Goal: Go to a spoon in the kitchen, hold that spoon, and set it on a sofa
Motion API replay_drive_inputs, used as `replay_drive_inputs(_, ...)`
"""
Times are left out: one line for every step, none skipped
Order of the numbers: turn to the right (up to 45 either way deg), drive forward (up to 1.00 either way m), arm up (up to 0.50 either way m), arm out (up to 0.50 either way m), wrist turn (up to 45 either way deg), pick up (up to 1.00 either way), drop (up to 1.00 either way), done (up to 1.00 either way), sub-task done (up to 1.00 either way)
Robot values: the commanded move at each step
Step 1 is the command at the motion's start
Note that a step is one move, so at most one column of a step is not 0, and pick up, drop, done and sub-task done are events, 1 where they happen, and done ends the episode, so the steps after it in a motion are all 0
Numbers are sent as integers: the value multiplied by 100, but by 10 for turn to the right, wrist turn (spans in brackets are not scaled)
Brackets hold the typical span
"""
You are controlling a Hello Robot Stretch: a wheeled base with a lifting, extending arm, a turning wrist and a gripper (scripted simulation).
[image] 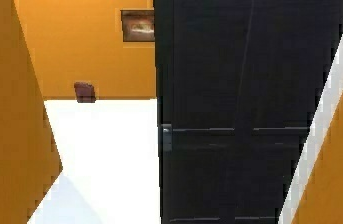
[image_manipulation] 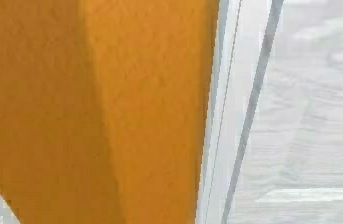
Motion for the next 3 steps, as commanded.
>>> replay_drive_inputs(-210, 0, 0, 0, 0, 0, 0, 0, 0)
replay_drive_inputs(0, 80, 0, 0, 0, 0, 0, 0, 0)
replay_drive_inputs(120, 0, 0, 0, 0, 0, 0, 0, 0)
